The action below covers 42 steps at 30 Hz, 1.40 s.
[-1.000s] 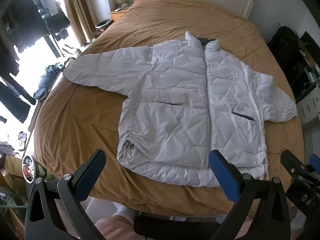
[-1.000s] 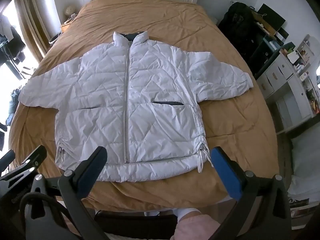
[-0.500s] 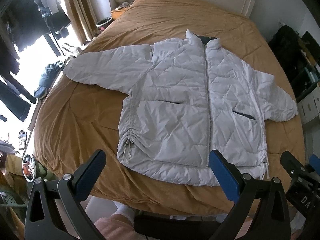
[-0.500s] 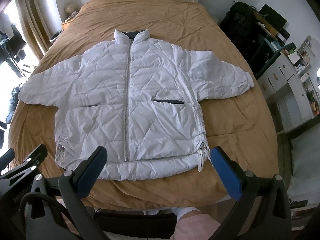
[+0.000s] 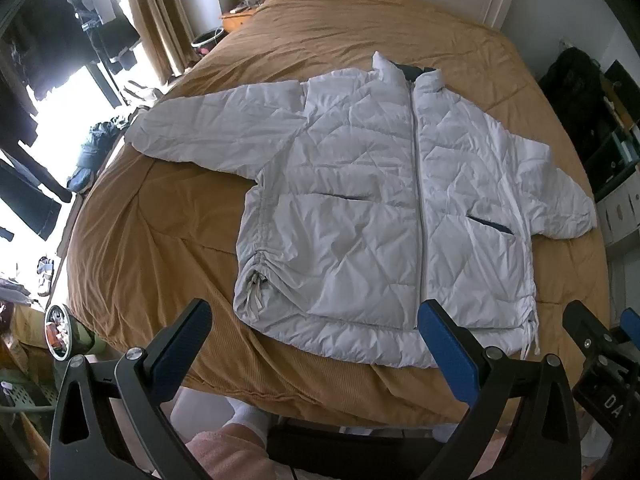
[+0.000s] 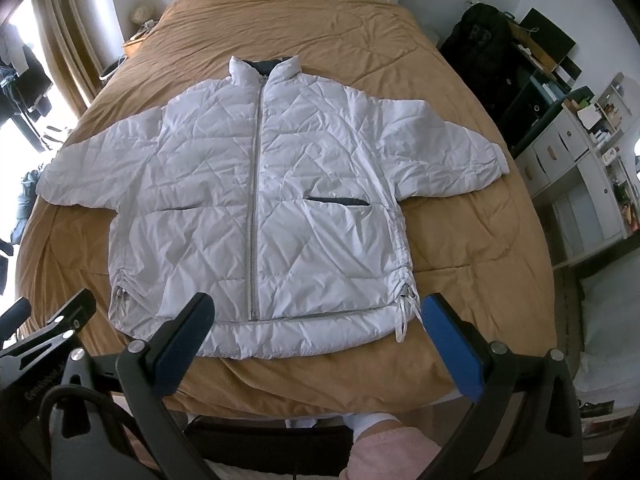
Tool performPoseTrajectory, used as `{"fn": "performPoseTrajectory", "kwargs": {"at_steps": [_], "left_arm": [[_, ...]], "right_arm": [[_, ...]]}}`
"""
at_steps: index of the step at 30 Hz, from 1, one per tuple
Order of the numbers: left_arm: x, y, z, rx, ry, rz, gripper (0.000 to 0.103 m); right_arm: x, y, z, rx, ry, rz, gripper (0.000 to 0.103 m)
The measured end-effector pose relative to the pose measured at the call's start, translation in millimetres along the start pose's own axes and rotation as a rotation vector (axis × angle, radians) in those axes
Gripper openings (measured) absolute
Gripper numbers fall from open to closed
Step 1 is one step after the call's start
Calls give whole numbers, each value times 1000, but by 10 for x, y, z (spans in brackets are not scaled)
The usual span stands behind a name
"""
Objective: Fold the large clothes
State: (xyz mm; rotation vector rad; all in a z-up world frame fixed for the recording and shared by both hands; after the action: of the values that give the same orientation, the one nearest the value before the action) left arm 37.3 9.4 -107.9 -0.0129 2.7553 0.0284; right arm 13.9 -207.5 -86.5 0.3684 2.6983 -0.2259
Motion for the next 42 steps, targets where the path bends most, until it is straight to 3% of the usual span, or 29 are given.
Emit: {"fn": "performPoseTrajectory", "kwargs": {"at_steps": [42], "left_arm": [[21,-33,34,3,21,7,102]], "right_arm": [[33,21,8,-8,8,2,103]]}}
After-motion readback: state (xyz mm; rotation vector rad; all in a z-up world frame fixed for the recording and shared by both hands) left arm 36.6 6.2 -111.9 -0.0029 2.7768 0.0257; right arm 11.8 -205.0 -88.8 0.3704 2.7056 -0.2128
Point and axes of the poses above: each gripper's, at about its wrist camera, not at the fingertips, and z roughly the way its jaws point, y to its left, x to its underside, the point moved 10 cm from there along z, roughly the way its jaws point, and after that the axes turned 2 degrees about z, right-handed, at the moved point
